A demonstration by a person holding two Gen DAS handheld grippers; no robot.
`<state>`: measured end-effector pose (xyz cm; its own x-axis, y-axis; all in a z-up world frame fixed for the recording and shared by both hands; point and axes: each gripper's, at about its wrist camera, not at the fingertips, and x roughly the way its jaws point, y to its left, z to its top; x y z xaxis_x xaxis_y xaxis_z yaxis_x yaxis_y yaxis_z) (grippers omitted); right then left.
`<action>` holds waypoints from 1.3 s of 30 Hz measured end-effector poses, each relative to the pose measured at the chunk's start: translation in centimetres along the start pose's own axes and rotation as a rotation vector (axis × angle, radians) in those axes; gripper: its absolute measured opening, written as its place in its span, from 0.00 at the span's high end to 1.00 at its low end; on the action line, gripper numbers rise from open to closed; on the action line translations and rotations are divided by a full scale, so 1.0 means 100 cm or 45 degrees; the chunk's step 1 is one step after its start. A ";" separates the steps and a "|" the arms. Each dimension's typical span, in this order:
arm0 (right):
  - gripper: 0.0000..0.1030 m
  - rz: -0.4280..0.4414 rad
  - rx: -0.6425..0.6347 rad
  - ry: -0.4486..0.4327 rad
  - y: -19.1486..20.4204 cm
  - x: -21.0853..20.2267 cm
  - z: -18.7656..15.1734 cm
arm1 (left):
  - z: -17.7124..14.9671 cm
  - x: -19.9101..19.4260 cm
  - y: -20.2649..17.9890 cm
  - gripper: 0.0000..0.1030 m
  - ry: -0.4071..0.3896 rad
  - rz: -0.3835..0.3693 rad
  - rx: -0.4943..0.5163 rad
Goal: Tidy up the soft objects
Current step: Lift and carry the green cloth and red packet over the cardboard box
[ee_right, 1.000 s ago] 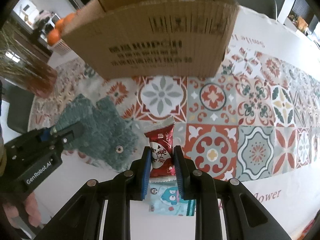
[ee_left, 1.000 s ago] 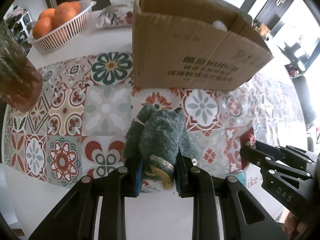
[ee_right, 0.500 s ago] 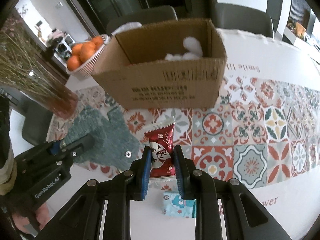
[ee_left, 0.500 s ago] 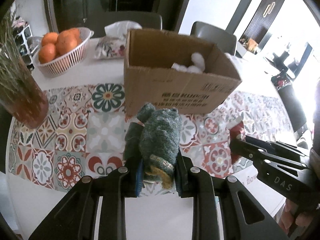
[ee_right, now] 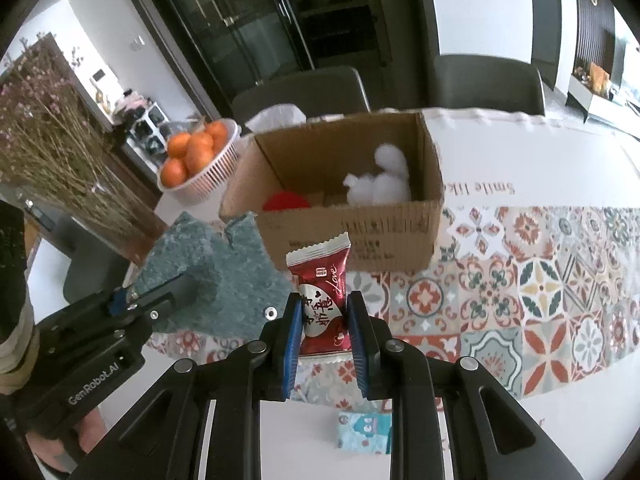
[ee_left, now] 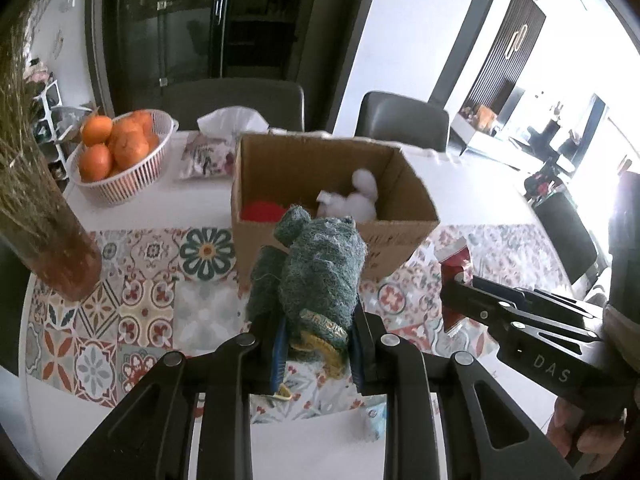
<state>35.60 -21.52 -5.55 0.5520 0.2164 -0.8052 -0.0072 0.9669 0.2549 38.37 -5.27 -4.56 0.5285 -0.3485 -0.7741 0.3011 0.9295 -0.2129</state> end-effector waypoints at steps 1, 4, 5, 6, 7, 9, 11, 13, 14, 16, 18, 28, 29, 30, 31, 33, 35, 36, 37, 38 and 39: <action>0.77 0.001 -0.003 -0.009 0.000 -0.002 0.002 | 0.003 -0.002 -0.001 0.75 -0.009 -0.001 0.001; 0.77 0.008 -0.006 -0.046 0.001 -0.010 0.008 | 0.009 -0.007 -0.004 0.75 -0.031 -0.003 0.009; 0.77 0.009 -0.010 -0.054 0.002 -0.012 0.011 | 0.011 -0.008 -0.005 0.75 -0.038 -0.003 0.011; 0.77 0.013 -0.010 -0.065 0.002 -0.014 0.013 | 0.014 -0.010 -0.005 0.75 -0.047 -0.004 0.013; 0.77 0.015 -0.008 -0.073 0.003 -0.015 0.015 | 0.016 -0.011 -0.006 0.75 -0.051 -0.005 0.015; 0.77 0.021 -0.011 -0.090 0.003 -0.019 0.019 | 0.019 -0.015 -0.008 0.75 -0.063 -0.009 0.020; 0.77 0.027 -0.012 -0.106 0.004 -0.022 0.022 | 0.024 -0.018 -0.010 0.75 -0.078 -0.008 0.028; 0.77 0.031 -0.016 -0.119 0.005 -0.024 0.025 | 0.027 -0.020 -0.011 0.75 -0.091 -0.007 0.035; 0.77 0.033 -0.017 -0.126 0.005 -0.026 0.027 | 0.029 -0.021 -0.012 0.75 -0.096 -0.007 0.037; 0.77 0.035 -0.020 -0.139 0.006 -0.028 0.031 | 0.034 -0.024 -0.013 0.75 -0.110 -0.007 0.042; 0.77 0.037 -0.023 -0.151 0.006 -0.031 0.035 | 0.039 -0.026 -0.014 0.75 -0.123 -0.005 0.045; 0.77 0.043 -0.051 -0.210 0.009 -0.039 0.057 | 0.060 -0.035 -0.020 0.75 -0.177 -0.007 0.052; 0.77 0.046 -0.052 -0.214 0.009 -0.040 0.060 | 0.062 -0.035 -0.020 0.75 -0.182 -0.008 0.052; 0.77 0.048 -0.056 -0.217 0.009 -0.040 0.062 | 0.065 -0.036 -0.021 0.75 -0.185 -0.009 0.057; 0.77 0.050 -0.058 -0.222 0.009 -0.041 0.065 | 0.068 -0.036 -0.021 0.75 -0.188 -0.008 0.058; 0.77 0.055 -0.059 -0.227 0.009 -0.041 0.069 | 0.073 -0.035 -0.021 0.75 -0.196 -0.006 0.061; 0.77 0.059 -0.060 -0.232 0.008 -0.041 0.074 | 0.078 -0.034 -0.022 0.75 -0.199 -0.006 0.063; 0.77 0.060 -0.062 -0.233 0.008 -0.041 0.076 | 0.081 -0.032 -0.022 0.75 -0.199 -0.006 0.065; 0.77 0.061 -0.064 -0.233 0.008 -0.040 0.079 | 0.084 -0.031 -0.022 0.75 -0.199 -0.004 0.063; 0.77 0.061 -0.063 -0.233 0.007 -0.039 0.081 | 0.087 -0.028 -0.022 0.75 -0.199 -0.005 0.066; 0.77 0.060 -0.064 -0.232 0.006 -0.037 0.084 | 0.090 -0.026 -0.022 0.75 -0.197 -0.007 0.068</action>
<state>40.58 -22.88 2.11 0.6921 0.2382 -0.6813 -0.0762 0.9628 0.2592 43.46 -7.47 3.26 0.6414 -0.3719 -0.6710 0.3440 0.9212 -0.1818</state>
